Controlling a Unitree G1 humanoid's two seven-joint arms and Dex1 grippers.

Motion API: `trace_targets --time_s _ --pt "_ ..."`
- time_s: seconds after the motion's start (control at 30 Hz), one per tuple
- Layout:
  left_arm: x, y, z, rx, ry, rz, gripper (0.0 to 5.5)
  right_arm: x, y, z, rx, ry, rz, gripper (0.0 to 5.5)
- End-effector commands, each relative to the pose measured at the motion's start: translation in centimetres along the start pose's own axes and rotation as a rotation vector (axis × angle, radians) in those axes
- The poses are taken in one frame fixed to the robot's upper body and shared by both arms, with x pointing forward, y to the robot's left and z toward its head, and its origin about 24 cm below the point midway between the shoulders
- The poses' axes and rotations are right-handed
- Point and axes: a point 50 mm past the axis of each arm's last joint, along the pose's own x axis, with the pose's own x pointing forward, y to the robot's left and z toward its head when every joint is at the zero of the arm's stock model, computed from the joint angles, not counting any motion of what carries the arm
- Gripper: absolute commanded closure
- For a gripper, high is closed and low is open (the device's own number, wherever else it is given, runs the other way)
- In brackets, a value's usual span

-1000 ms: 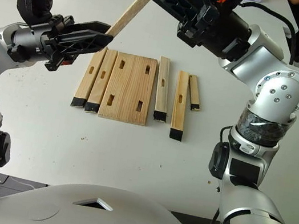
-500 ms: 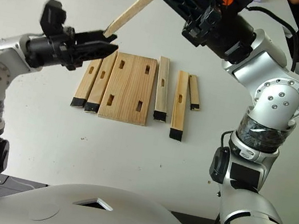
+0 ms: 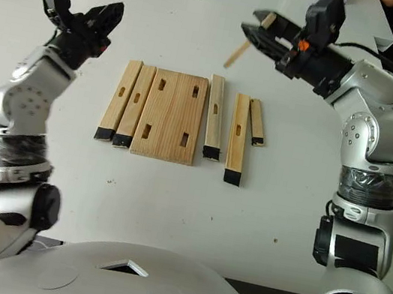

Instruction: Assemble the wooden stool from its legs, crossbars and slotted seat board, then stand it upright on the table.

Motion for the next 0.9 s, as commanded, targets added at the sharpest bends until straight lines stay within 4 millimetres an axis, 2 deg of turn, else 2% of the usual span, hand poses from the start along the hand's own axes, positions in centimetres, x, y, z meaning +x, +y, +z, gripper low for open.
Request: trace_targets --time_s 0.03,0.1,0.17,0.43,0.9 --pt "1.8 -4.6 -1.3 0.027 -0.121 0.216 3.10 -0.6 0.8 -3.2 -0.122 0.222 0.246 4.17" --pt "2.0 -5.6 -2.1 0.110 -0.115 0.223 3.10 -0.8 0.8 -3.8 -0.118 0.249 0.289 4.17" --pt "2.1 -6.8 -1.9 0.203 -0.175 0.160 3.10 -1.1 0.9 -4.3 -0.117 0.276 0.333 4.17" --pt "1.9 -8.0 -2.2 0.252 -0.248 0.133 3.10 -2.0 0.5 -4.9 -0.097 0.297 0.337 4.17" --pt "2.4 -8.2 -2.6 0.252 -0.232 0.095 3.10 -2.1 1.0 -6.9 -0.012 0.296 0.339 4.17"
